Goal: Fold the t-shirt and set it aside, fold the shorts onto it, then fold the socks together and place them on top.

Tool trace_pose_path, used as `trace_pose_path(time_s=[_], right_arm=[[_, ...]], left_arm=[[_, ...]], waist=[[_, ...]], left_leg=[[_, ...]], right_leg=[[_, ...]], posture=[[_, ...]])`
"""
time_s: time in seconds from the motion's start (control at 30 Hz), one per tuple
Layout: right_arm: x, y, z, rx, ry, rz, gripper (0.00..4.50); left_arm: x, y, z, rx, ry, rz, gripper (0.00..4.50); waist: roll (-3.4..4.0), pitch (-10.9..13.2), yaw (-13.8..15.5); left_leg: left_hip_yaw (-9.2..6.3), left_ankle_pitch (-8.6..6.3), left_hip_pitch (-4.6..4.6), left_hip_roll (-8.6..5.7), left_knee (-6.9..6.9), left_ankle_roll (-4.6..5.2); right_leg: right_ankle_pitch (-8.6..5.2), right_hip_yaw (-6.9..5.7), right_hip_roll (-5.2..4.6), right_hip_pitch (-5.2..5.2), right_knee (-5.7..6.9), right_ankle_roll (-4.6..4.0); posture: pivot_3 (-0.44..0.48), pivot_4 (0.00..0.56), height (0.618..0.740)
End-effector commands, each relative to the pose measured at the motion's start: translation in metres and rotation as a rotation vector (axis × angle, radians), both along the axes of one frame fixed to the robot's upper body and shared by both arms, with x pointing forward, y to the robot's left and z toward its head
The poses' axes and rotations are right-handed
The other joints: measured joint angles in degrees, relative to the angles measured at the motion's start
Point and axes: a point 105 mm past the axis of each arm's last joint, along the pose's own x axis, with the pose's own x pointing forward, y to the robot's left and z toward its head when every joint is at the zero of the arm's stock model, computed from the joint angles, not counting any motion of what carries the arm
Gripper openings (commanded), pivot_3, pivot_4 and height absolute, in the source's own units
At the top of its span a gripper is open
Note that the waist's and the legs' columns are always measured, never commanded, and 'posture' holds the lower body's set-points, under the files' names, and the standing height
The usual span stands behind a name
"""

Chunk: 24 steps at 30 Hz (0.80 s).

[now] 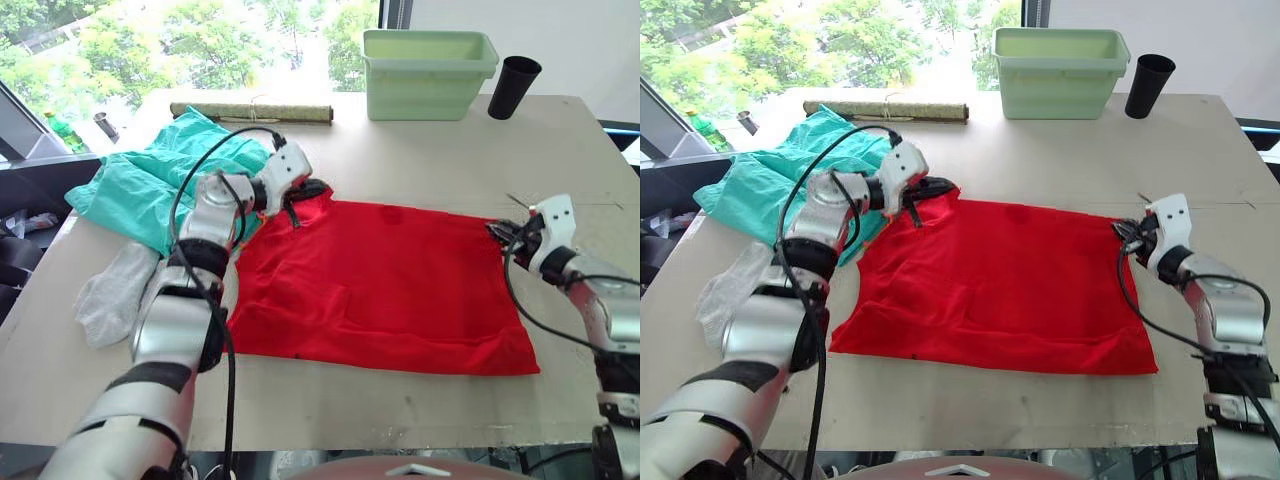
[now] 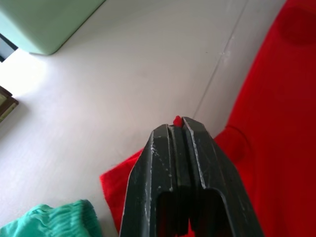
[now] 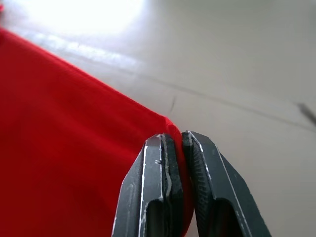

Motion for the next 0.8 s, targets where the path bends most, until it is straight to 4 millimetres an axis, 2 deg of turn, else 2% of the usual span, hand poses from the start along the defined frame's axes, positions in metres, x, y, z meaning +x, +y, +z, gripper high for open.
trace_pose_path(time_s=[0.03, 0.23, 0.47, 0.8], right_arm=[[-0.006, 0.002, 0.024, -0.043, -0.148, 0.034, 0.41], [-0.015, 0.005, 0.030, -0.080, -0.252, 0.071, 0.41], [-0.037, 0.006, 0.042, -0.079, -0.359, 0.134, 0.41], [-0.066, 0.017, 0.018, -0.172, -0.324, 0.273, 0.41]], left_arm=[[-0.017, -0.014, 0.020, 0.012, -0.116, -0.032, 0.00], [-0.045, -0.022, 0.022, 0.000, -0.120, -0.004, 0.00], [-0.064, -0.013, 0.015, 0.053, -0.097, 0.031, 0.00], [-0.087, -0.010, -0.003, 0.074, -0.018, 0.030, 0.00]], waist=[[0.00, 0.00, -0.01], [0.00, -0.01, 0.15], [0.04, -0.03, 0.23], [0.04, -0.03, 0.33]], left_leg=[[0.00, 0.00, 0.02, 0.00, 0.01, 0.00], [-0.04, 0.00, 0.10, 0.01, 0.02, 0.00], [-0.05, 0.00, 0.13, 0.02, 0.00, -0.01], [-0.09, -0.01, 0.15, 0.03, -0.01, 0.00]], right_leg=[[0.00, 0.02, 0.00, 0.02, 0.01, 0.00], [0.00, 0.02, 0.01, 0.10, 0.02, 0.00], [-0.01, 0.04, 0.02, 0.12, 0.01, 0.00], [-0.01, 0.05, 0.01, 0.14, -0.01, -0.01]], posture=[[0.000, 0.150, 0.737], [0.000, 0.150, 0.737], [0.000, 0.150, 0.737], [0.000, 0.150, 0.737]])
